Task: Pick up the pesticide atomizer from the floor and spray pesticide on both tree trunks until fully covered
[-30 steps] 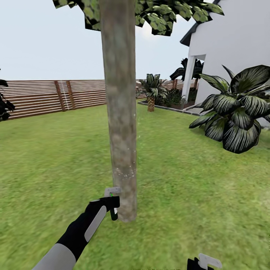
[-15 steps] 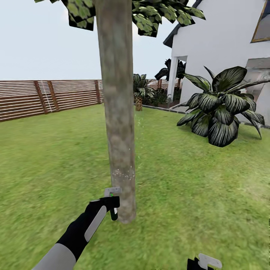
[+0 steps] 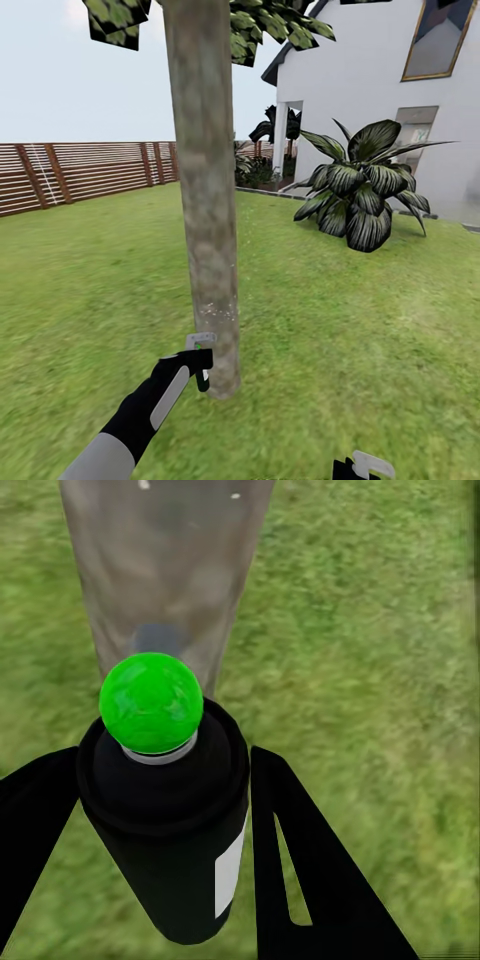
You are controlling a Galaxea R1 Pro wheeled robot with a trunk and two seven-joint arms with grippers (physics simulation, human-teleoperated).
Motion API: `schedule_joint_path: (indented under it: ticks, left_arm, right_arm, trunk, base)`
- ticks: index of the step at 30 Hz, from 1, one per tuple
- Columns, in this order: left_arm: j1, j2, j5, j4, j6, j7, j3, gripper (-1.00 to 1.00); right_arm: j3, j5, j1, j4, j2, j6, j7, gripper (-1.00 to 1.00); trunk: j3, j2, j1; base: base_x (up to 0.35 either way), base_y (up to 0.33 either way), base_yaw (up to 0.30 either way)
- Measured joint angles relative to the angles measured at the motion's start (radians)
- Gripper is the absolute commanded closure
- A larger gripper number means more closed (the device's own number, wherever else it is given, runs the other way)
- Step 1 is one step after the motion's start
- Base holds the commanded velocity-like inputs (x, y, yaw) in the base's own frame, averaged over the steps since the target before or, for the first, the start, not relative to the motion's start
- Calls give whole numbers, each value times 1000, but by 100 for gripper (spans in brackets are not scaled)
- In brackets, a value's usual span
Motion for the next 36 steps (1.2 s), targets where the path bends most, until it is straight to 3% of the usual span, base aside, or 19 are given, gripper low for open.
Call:
schedule_joint_path:
  ticks: [6, 10, 13, 17, 20, 27, 36]
  left_arm:
    - [11, 0, 1, -13, 0, 4, 1, 100]
    - [12, 0, 3, -82, 31, 12, 6, 100]
    - [12, -1, 4, -199, 182, 49, 12, 100]
    - [-1, -4, 0, -357, 401, 171, 19, 100]
    - [-66, -12, 6, -421, 500, 262, 39, 100]
    - [-242, -39, 11, -425, 513, 369, 48, 100]
    - [-416, -59, 20, -320, 511, 382, 50, 100]
  right_arm:
    - [0, 0, 0, 0, 0, 0, 0, 100]
    - [0, 0, 0, 0, 0, 0, 0, 100]
    - [1, 1, 0, 6, 0, 0, 0, 100]
    - [1, 4, 0, 20, 1, 0, 0, 100]
    - [1, 4, 0, 22, 2, 0, 0, 100]
    - [1, 5, 0, 24, 2, 1, -1, 100]
    - [1, 6, -2, 43, 2, 2, 0, 100]
  trunk:
    - [0, 0, 0]
    - [0, 0, 0]
    - [0, 0, 0]
    - [0, 0, 0]
    - [0, 0, 0]
    - [0, 0, 0]
    - [0, 0, 0]
  base:
    - [-16, 100, -118]
    - [-1, 9, -11]
    - [0, 2, -2]
    - [0, 0, 0]
    - [0, 0, 0]
    - [0, 0, 0]
    - [0, 0, 0]
